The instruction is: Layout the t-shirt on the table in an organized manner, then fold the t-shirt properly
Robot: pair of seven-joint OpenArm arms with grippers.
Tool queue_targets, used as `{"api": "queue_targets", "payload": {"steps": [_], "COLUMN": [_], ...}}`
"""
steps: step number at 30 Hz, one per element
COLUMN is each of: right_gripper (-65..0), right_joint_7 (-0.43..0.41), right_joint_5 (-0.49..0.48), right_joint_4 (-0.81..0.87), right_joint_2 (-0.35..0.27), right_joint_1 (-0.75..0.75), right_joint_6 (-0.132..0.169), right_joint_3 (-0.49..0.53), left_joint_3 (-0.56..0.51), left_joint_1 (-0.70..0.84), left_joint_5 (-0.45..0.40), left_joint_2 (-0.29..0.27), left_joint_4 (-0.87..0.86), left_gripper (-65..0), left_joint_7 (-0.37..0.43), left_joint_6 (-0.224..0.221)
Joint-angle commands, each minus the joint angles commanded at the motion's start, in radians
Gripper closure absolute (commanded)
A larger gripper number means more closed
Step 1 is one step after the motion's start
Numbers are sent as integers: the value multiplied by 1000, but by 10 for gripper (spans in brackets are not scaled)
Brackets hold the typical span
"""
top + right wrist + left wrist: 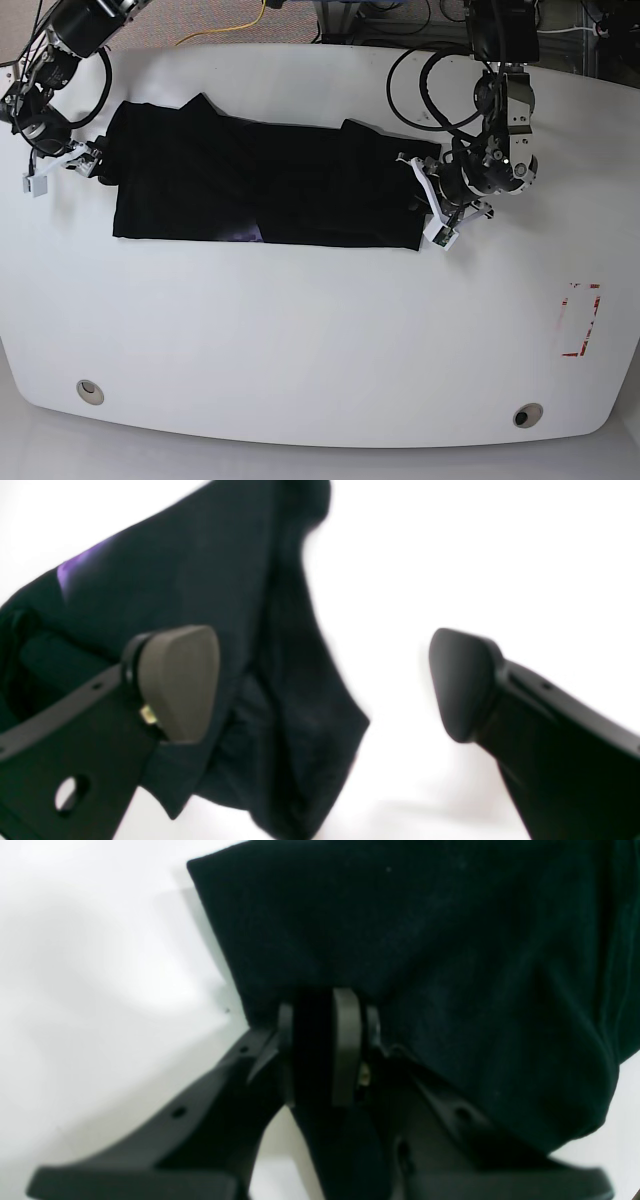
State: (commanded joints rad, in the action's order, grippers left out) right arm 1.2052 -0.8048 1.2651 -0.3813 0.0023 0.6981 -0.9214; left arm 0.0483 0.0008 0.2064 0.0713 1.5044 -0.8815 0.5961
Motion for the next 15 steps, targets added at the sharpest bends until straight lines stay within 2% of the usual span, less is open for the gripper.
{"api": "queue_targets", "payload": {"steps": [5,15], "right_gripper": [-650,-650], "right_joint_7": [0,0], "right_joint_5": [-28,-25], "right_joint_4": [-23,23], "right_joint_2": [8,107], "right_joint_1": [-2,-25], "right_joint_6": [0,0], "right_joint_3": [11,123], "left_joint_3": [0,0], "left_joint_1": [0,0], "left_joint_5": [0,0], "left_joint_2": [0,0], "left_joint_4": [0,0], "left_gripper": [-79,-79], "left_joint_7": [0,0], "left_joint_6": [0,0]}}
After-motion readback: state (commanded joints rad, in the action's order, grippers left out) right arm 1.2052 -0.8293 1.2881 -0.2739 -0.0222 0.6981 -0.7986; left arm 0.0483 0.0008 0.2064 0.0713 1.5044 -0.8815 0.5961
